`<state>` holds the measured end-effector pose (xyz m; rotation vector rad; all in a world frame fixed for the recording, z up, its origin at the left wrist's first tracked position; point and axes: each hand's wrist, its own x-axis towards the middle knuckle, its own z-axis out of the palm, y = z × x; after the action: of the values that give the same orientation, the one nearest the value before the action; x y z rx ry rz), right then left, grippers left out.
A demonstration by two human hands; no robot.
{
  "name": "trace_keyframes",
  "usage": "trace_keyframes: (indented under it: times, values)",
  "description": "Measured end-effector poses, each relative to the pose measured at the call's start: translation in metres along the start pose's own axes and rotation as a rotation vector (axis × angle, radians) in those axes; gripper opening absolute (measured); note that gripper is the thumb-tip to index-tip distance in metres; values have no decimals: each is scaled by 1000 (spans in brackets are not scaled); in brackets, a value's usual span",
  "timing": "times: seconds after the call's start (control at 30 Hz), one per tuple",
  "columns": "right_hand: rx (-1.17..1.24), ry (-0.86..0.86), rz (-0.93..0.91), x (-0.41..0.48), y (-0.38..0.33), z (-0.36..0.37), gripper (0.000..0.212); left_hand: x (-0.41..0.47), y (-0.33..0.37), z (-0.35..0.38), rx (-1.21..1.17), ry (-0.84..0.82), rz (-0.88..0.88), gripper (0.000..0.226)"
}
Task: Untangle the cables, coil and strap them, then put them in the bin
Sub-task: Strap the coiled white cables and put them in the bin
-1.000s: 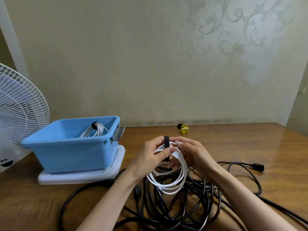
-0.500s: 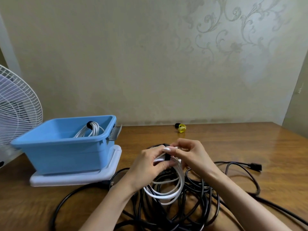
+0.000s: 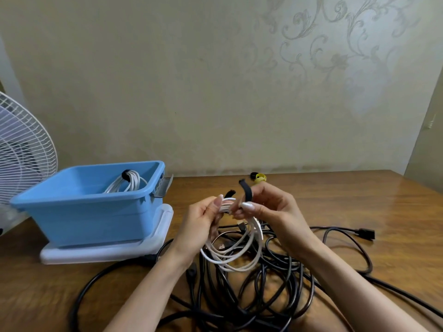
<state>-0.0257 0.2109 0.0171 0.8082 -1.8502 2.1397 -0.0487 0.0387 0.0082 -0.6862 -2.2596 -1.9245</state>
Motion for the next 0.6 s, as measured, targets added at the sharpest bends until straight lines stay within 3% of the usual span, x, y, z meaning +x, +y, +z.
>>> trace_keyframes:
  times: [0.07,0.23,0.43,0.6]
  values:
    - [-19,-53,17,-1,2,1,8,-1,0,-1,-9,10,-7,44]
    - [-132,-109,20,-3,5,3,35,0,-3,-1,77,27,11,41]
    - [-239,-160,15,-7,7,9,19,0,-4,-1,34,74,25,18]
    - [-252,-156,29,-8,8,10,16,2,-5,-2,-61,133,-40,36]
